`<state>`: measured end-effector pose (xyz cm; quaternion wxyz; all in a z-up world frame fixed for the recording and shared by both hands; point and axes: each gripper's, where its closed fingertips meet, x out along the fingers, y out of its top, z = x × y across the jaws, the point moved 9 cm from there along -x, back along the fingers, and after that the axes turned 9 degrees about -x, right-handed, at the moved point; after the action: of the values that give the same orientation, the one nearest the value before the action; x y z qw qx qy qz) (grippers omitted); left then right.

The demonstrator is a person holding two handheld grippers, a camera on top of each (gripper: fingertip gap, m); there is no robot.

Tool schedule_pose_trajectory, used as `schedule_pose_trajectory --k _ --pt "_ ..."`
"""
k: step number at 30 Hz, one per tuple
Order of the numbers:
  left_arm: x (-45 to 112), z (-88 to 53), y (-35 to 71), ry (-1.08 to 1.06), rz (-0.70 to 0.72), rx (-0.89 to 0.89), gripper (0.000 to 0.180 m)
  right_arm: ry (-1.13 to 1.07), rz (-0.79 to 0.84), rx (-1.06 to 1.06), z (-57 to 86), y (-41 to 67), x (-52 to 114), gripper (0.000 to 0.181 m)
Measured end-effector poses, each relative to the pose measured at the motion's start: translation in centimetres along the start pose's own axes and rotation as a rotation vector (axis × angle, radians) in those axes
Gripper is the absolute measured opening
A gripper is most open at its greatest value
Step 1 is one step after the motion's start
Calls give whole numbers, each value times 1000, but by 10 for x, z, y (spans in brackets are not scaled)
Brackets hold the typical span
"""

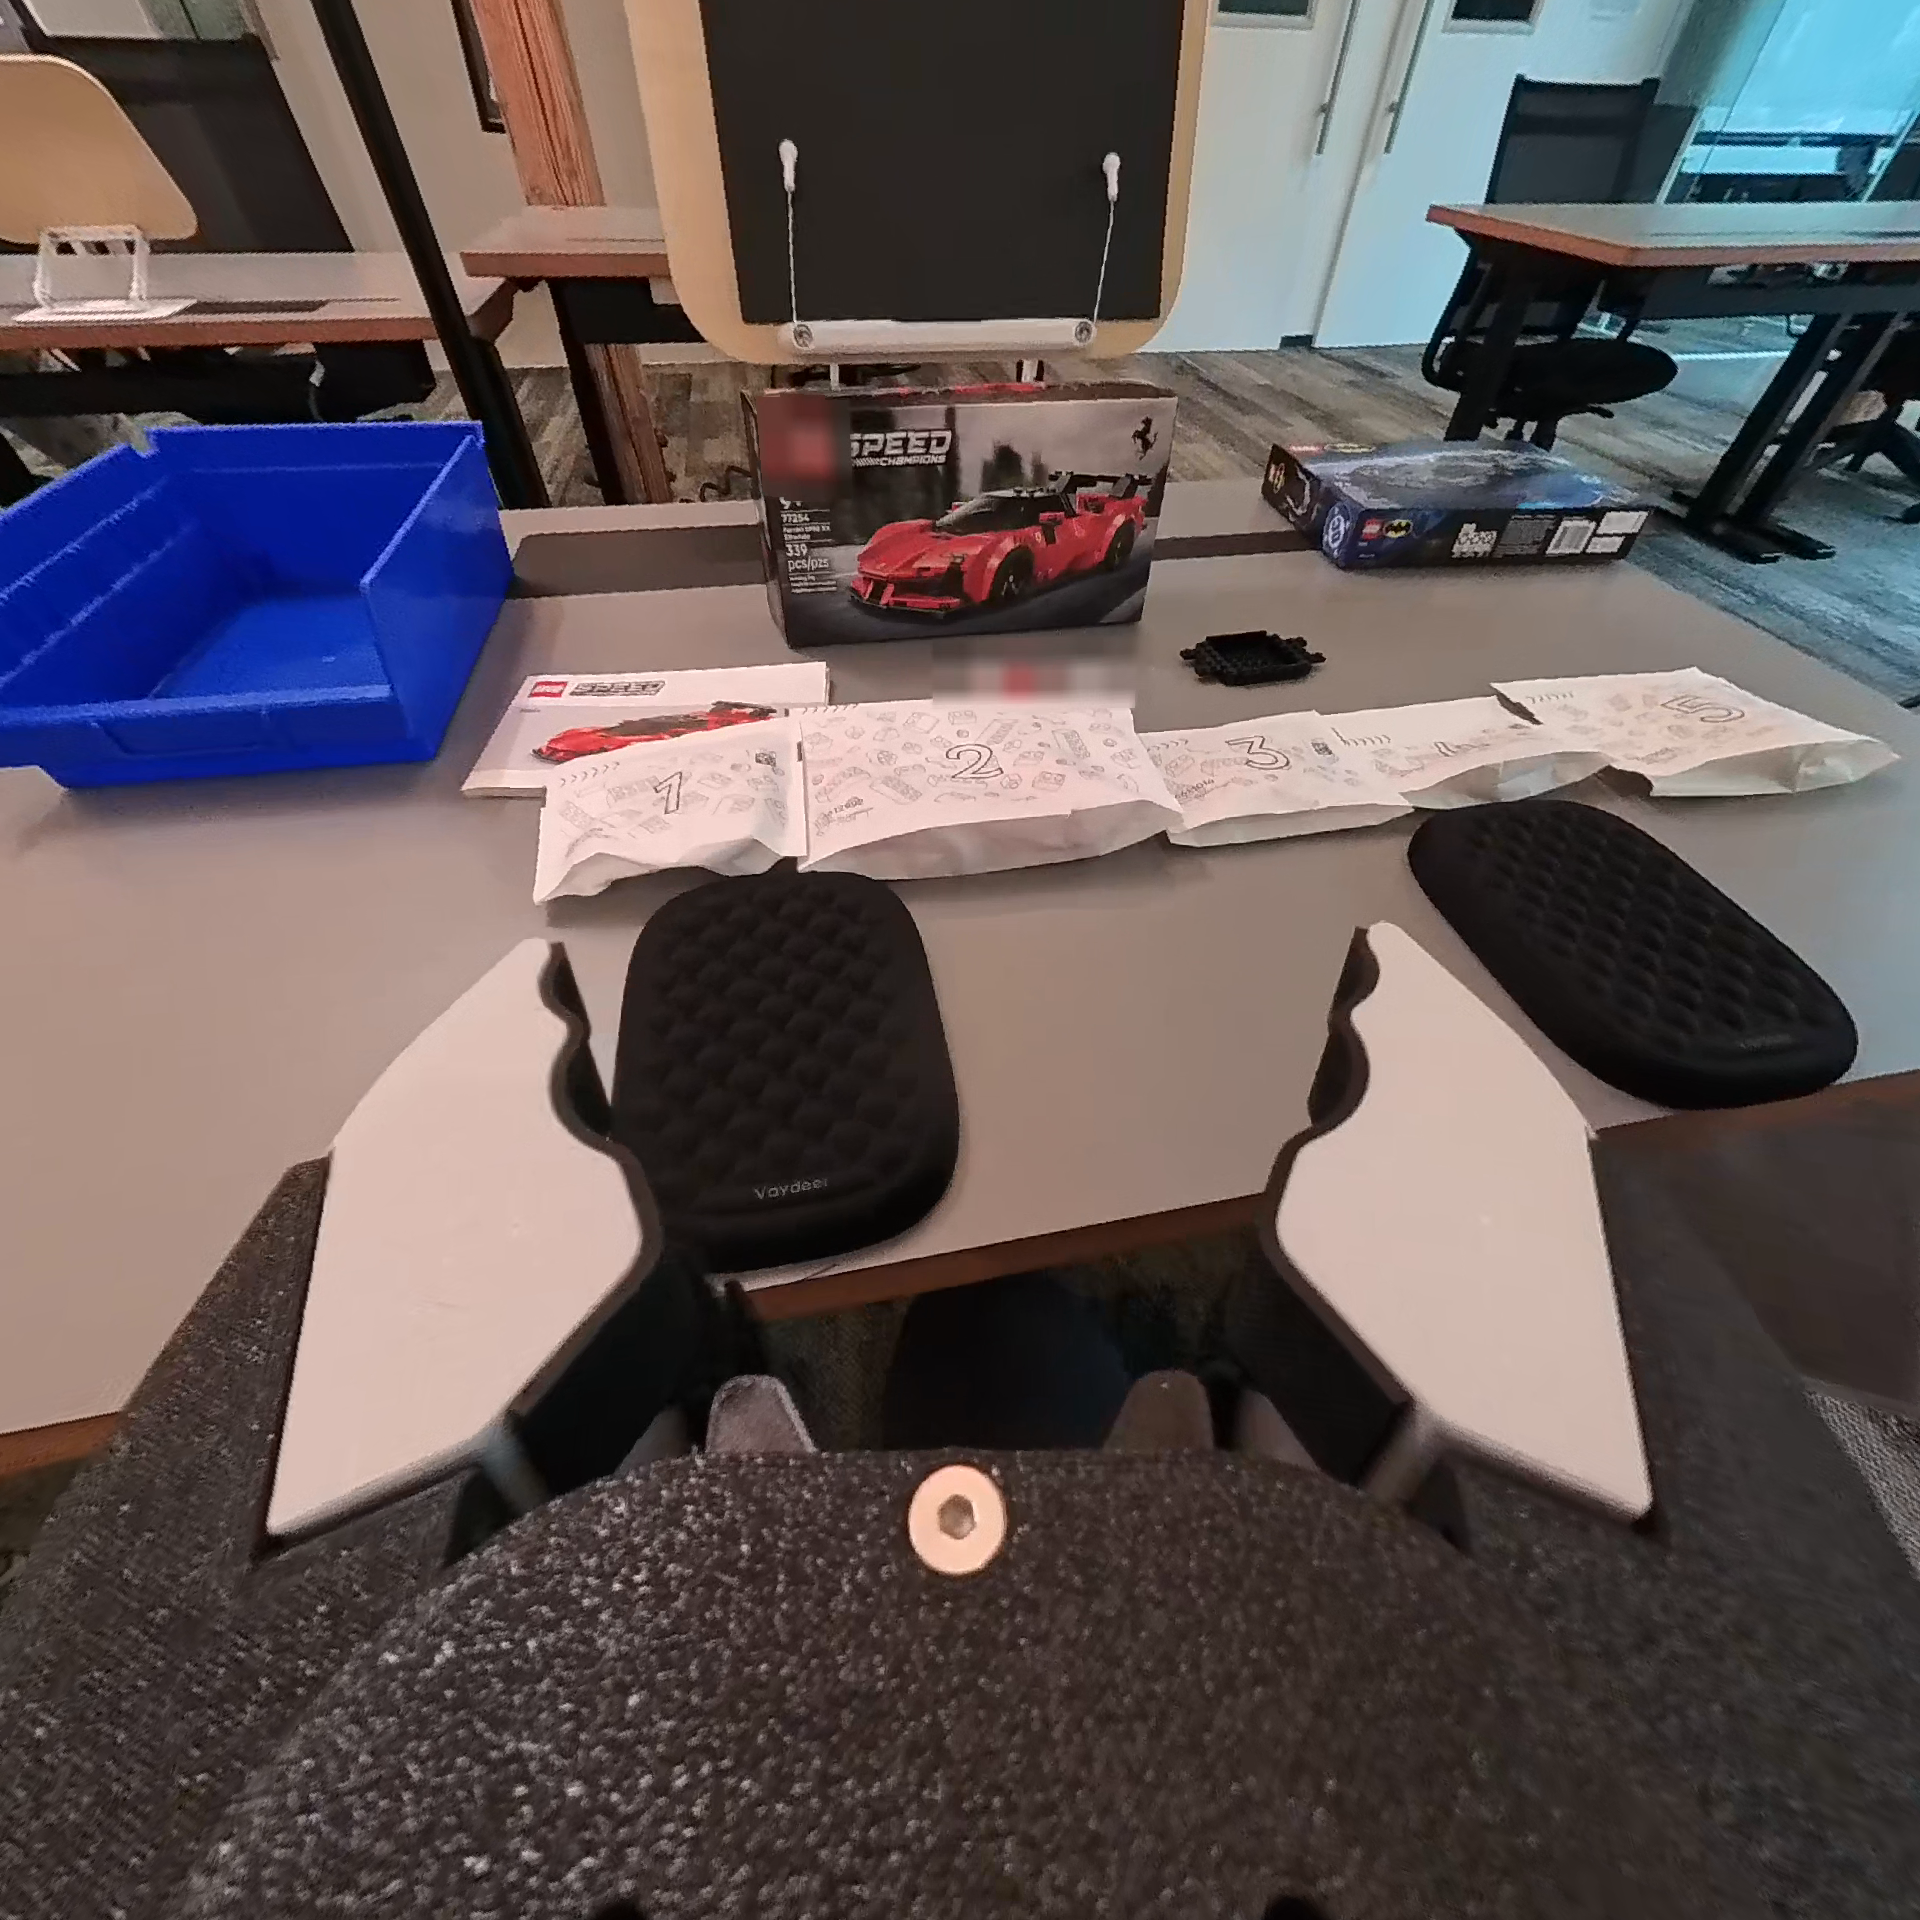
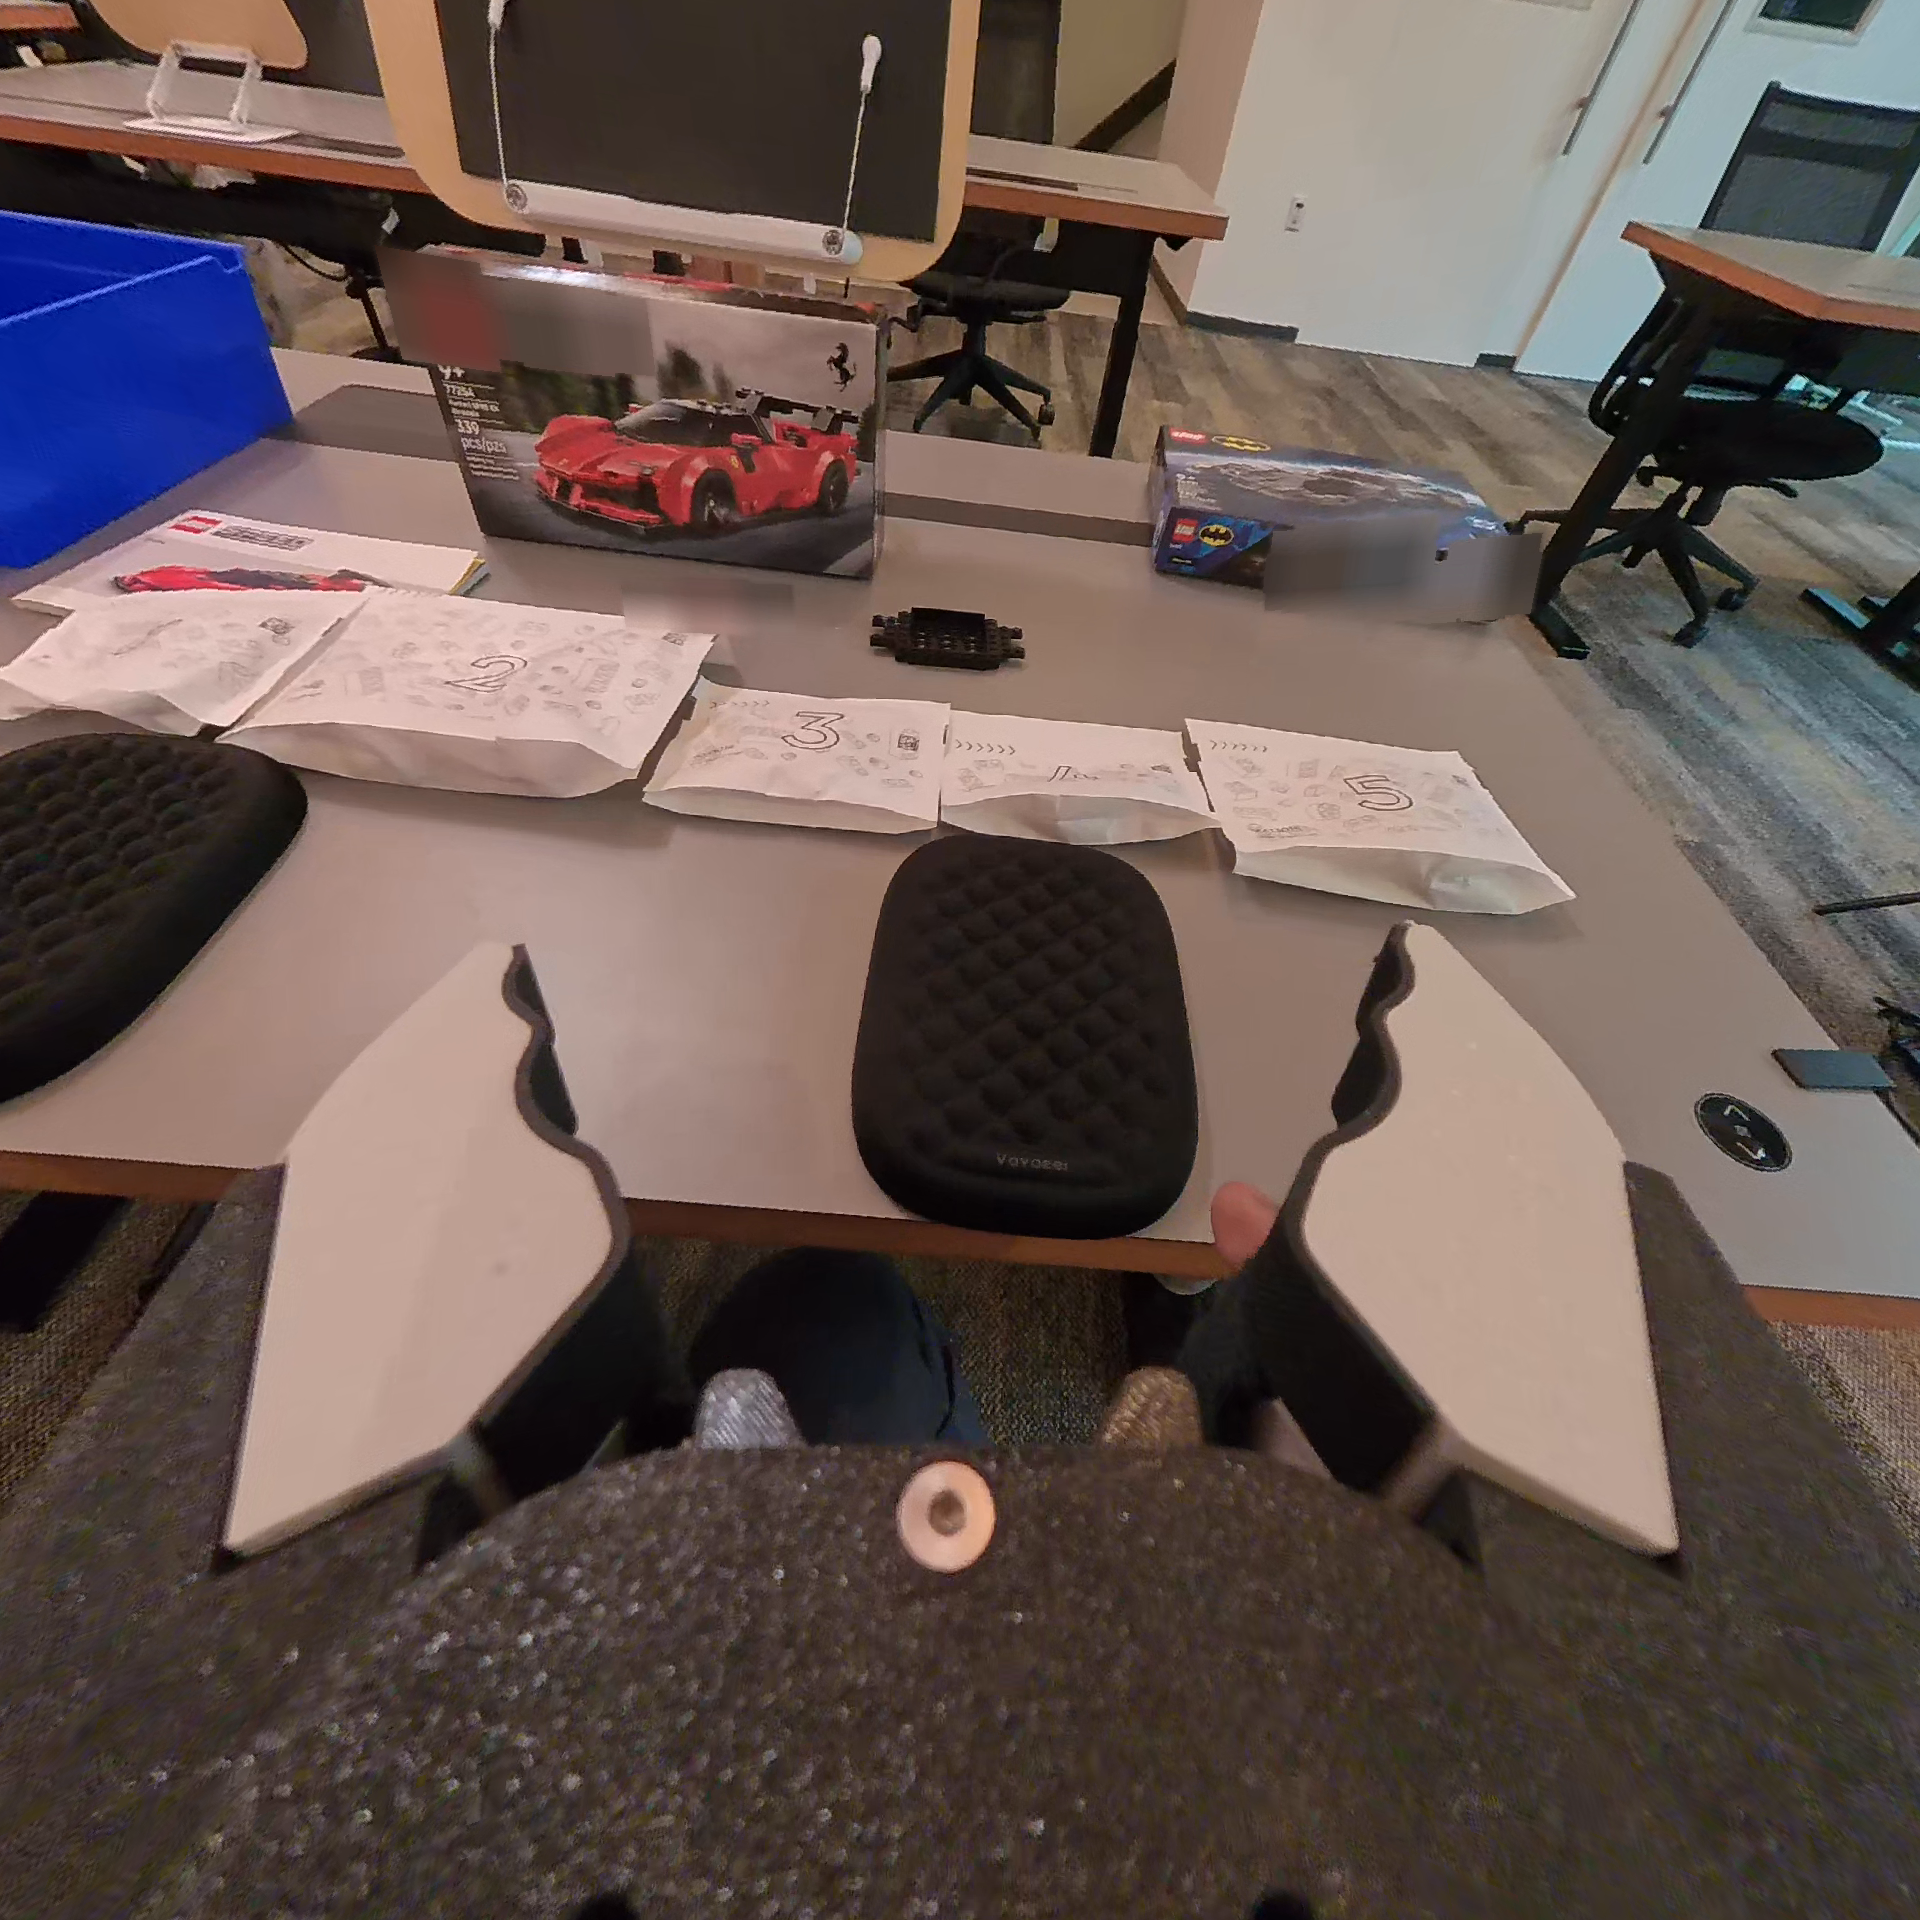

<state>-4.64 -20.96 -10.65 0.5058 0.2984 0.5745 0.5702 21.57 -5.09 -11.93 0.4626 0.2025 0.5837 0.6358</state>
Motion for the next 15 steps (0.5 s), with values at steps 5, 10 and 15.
schedule_pose_trajectory --k 5,10,15 --pt "1 -5 -3 -6 -17 -14 132 5 -14 -8 -1 0 3 142" --pt "2 -6 -6 -4 -20 -19 131 11 -23 -14 -4 -2 5 141" --pt "2 -6 -6 -8 -23 -21 131 14 -42 -15 -3 -7 6 140"
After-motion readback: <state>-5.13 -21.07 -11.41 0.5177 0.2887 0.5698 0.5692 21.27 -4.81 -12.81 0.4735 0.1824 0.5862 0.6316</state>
